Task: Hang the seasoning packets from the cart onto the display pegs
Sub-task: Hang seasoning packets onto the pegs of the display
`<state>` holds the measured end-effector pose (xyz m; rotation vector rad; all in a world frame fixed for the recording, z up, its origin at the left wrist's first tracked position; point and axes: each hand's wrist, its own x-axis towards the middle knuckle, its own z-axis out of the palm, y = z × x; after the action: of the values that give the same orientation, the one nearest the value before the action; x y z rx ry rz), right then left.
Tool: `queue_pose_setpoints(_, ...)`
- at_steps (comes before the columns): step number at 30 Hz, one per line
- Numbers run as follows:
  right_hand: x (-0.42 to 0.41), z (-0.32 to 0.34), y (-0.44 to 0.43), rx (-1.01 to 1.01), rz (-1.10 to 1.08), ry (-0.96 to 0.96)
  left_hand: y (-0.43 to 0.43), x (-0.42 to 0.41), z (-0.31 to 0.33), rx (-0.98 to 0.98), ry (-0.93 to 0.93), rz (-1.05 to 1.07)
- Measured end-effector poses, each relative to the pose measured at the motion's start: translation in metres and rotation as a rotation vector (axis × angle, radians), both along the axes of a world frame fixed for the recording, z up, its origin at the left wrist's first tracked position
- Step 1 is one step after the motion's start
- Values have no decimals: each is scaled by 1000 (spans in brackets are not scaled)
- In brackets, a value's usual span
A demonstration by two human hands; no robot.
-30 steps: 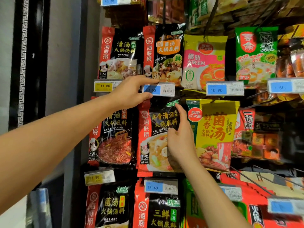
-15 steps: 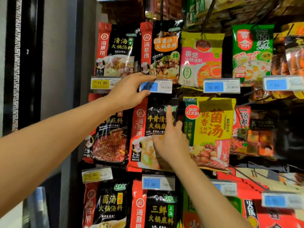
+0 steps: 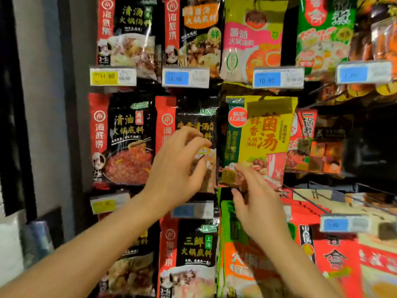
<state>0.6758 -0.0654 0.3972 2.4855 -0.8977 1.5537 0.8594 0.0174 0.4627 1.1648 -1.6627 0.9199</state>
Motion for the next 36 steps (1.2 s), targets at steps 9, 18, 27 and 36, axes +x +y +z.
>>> queue_pose_setpoints(9,-202,-192,18,508,-76,-146,-51,-163,-241,661,168,-264)
queue_pose_setpoints(18,-365,-359,43,1196,-284,-78,-39,-302,-428,1394,426,-232)
queue_pose_setpoints(27,-416,-504,64,1732,-315,-234,-12,-359,-578,1761,553,18)
queue_pose_setpoints(36,-384,-576,66,2086,-324,-318,-100,-340,-668,1959,252,134)
